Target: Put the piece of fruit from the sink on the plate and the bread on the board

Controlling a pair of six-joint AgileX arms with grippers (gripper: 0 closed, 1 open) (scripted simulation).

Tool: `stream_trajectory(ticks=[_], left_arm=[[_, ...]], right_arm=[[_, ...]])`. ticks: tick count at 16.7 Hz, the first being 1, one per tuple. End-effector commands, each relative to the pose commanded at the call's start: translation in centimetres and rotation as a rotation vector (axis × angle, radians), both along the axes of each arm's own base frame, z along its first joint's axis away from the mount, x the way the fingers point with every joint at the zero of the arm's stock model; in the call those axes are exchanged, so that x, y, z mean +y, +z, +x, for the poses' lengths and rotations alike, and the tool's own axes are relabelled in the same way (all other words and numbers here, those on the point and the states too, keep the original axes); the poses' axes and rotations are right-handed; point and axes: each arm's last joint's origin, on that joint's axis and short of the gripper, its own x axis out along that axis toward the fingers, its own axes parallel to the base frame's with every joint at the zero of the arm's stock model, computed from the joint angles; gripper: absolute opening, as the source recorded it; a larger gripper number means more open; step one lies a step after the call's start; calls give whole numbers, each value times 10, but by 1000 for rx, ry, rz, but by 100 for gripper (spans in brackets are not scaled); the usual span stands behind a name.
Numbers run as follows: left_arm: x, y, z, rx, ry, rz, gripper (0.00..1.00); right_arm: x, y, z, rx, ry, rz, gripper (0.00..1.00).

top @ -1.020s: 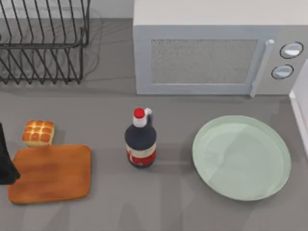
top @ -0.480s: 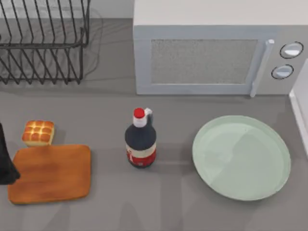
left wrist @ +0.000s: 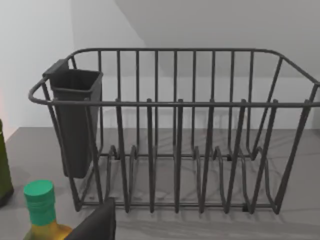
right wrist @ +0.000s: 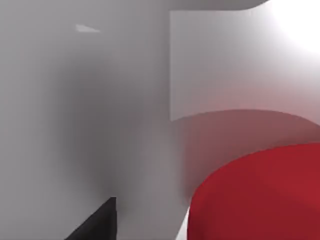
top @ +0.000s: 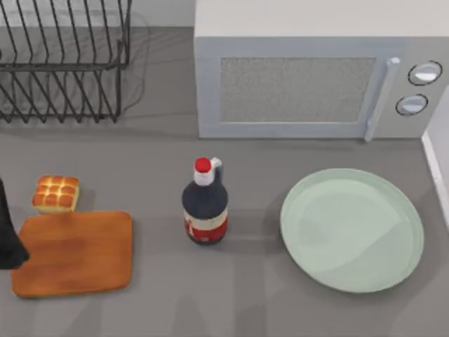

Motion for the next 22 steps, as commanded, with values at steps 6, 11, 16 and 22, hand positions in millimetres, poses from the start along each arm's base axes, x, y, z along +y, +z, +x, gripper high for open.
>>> stream_trajectory(ticks=[6, 11, 16, 22], left_arm=[[0, 0, 0, 0, 0, 0, 100], [0, 0, 0, 0, 0, 0, 100], [0, 0, 0, 0, 0, 0, 100], [0, 0, 0, 0, 0, 0, 100]], right_arm=[[1, -23, -5, 13, -1, 5, 100], [1, -23, -5, 13, -1, 5, 70], [1, -23, -5, 13, -1, 5, 32], [1, -23, -5, 13, -1, 5, 0]])
